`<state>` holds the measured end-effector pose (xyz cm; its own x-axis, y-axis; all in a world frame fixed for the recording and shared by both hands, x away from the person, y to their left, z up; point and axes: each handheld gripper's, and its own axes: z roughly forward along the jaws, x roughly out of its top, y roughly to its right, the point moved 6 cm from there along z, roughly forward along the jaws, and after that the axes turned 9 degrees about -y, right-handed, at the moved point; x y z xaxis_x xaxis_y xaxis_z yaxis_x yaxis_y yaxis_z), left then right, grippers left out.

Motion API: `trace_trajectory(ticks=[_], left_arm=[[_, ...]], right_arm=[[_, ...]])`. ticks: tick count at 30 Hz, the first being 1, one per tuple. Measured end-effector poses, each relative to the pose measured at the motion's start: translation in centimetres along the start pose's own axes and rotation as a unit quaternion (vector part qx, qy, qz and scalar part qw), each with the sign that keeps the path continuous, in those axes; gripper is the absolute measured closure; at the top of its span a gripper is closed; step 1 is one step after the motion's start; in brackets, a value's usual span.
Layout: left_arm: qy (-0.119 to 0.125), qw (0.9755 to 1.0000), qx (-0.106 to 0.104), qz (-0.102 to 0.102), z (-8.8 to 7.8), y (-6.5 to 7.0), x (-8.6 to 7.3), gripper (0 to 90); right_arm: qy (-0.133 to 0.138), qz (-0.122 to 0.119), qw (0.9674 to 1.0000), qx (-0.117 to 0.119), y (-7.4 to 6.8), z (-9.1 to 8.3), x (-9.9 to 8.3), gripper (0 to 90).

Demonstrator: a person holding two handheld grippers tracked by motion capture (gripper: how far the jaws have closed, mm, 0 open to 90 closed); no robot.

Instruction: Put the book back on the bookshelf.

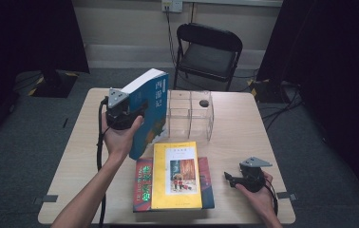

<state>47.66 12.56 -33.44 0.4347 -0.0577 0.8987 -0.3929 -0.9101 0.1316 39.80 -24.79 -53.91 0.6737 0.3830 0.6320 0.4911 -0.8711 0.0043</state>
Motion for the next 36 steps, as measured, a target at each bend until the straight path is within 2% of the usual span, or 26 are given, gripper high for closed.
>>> trace_trajectory(ticks=[6, 8, 14, 16, 20, 21, 24, 29, 32, 36], left_arm=[[0.005, 0.9998, 0.019, 0.008, 1.2, 0.1, 0.8, 61.8], [0.005, 0.9999, 0.015, 0.004, 1.5, 0.0, 1.0, 61.7], [0.010, 0.9995, 0.025, 0.019, 3.0, 0.3, 1.1, 61.8], [0.017, 0.9995, 0.022, 0.016, 3.4, 0.2, 1.2, 61.7], [0.016, 0.9993, 0.024, 0.024, 4.6, 0.1, 1.1, 61.8], [0.022, 0.9992, 0.025, 0.022, 4.9, 0.1, 1.1, 61.7], [0.024, 0.9989, 0.025, 0.030, 5.5, 0.1, 0.7, 61.7], [0.021, 0.9991, 0.019, 0.032, 6.1, 0.1, -0.2, 61.6], [0.022, 0.9993, 0.015, 0.024, 6.5, 0.0, -1.3, 61.6], [0.025, 0.9992, 0.010, 0.028, 6.6, 0.0, -2.5, 61.5]], right_arm=[[0.000, 0.000, 1.0000, 0.000, 0.0, 0.0, 0.0, 22.9], [0.000, 0.000, 1.0000, 0.000, 0.0, 0.0, 0.0, 22.9], [0.000, -0.002, 1.0000, 0.001, -0.1, 0.0, 0.0, 22.9], [-0.001, -0.002, 1.0000, 0.002, -0.1, 0.0, 0.0, 22.9], [-0.001, -0.003, 1.0000, 0.002, -0.1, 0.0, -0.1, 22.9], [-0.001, -0.003, 1.0000, 0.002, -0.1, 0.0, -0.1, 22.9], [-0.001, -0.003, 1.0000, 0.002, -0.2, 0.0, -0.1, 22.9], [-0.001, -0.003, 1.0000, 0.003, -0.2, 0.0, -0.1, 22.9], [-0.001, -0.003, 1.0000, 0.003, -0.2, 0.0, -0.1, 22.9], [-0.001, -0.003, 1.0000, 0.003, -0.2, 0.0, -0.1, 22.9]])
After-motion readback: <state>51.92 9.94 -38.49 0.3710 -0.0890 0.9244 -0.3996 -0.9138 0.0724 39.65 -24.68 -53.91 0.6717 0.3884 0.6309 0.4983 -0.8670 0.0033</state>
